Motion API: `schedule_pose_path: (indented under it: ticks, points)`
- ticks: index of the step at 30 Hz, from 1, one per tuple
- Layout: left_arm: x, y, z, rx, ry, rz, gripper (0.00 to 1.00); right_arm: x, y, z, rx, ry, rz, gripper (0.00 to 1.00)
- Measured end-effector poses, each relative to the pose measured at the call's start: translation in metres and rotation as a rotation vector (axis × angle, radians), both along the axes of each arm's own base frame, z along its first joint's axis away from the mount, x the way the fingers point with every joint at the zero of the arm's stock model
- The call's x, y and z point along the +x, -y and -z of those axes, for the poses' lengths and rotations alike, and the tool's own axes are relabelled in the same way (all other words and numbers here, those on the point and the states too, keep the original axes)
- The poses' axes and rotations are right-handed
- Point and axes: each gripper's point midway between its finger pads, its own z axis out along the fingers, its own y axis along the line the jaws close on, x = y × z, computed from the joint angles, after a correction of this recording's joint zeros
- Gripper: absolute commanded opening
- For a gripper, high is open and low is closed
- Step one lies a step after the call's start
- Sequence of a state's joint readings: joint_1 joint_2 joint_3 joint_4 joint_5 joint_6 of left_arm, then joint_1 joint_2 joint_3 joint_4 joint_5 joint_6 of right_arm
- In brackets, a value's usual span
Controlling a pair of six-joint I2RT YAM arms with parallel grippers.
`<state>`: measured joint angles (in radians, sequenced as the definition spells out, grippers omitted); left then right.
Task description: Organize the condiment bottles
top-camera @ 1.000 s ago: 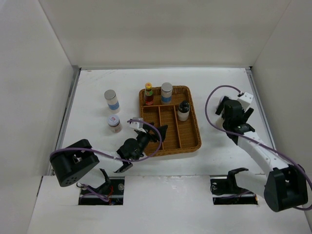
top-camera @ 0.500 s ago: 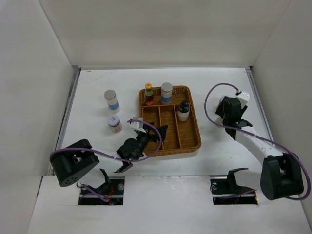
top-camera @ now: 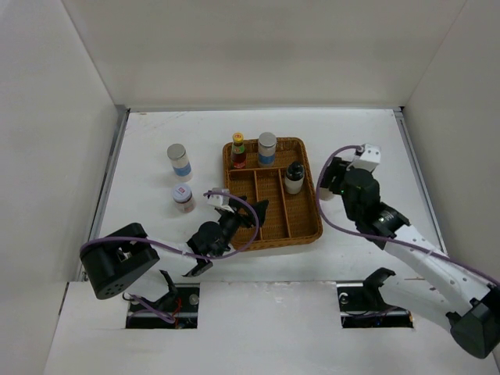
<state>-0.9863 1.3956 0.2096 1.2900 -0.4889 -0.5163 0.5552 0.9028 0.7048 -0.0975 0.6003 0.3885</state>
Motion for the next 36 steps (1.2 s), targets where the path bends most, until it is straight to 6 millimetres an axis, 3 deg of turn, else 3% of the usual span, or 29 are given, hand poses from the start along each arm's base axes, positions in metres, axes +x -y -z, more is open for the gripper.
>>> schedule_pose_path:
  ticks: [4, 8, 18, 20, 22, 25, 27, 30, 34, 36]
  points:
    - [0.001, -0.001, 0.0, -0.001, 0.0, -0.006, 0.84, -0.007, -0.052, 0.012, -0.033, -0.048, -0.144, 0.49]
    - [0.003, -0.003, 0.0, -0.003, -0.001, -0.01, 0.84, -0.014, -0.085, 0.038, -0.082, -0.113, -0.232, 0.5]
    - [0.003, -0.003, 0.0, -0.005, -0.003, -0.011, 0.84, -0.013, -0.104, 0.084, -0.115, -0.217, -0.256, 0.55]
    - [0.003, -0.003, 0.0, -0.005, -0.003, -0.011, 0.84, -0.013, -0.106, 0.094, -0.118, -0.235, -0.257, 0.64]
    - [0.003, -0.003, 0.0, -0.006, -0.003, -0.01, 0.84, -0.011, -0.106, 0.092, -0.106, -0.224, -0.252, 0.8]
    - [0.003, -0.003, 0.0, -0.005, -0.005, -0.01, 0.84, -0.013, -0.106, 0.088, -0.075, -0.211, -0.252, 0.94]
    - [0.003, -0.002, 0.0, -0.006, -0.005, -0.01, 0.84, -0.016, -0.103, 0.079, -0.058, -0.192, -0.254, 0.98]
    - [0.003, -0.003, 0.0, -0.006, -0.005, -0.01, 0.84, -0.015, -0.088, 0.048, 0.011, -0.117, -0.231, 1.0]
    - [0.003, -0.002, 0.0, -0.006, -0.005, -0.01, 0.84, 0.009, -0.018, -0.001, 0.113, 0.025, -0.037, 0.98]
    - [0.003, -0.002, 0.0, -0.007, -0.005, -0.01, 0.84, 0.026, 0.028, -0.007, 0.123, 0.06, 0.102, 0.97]
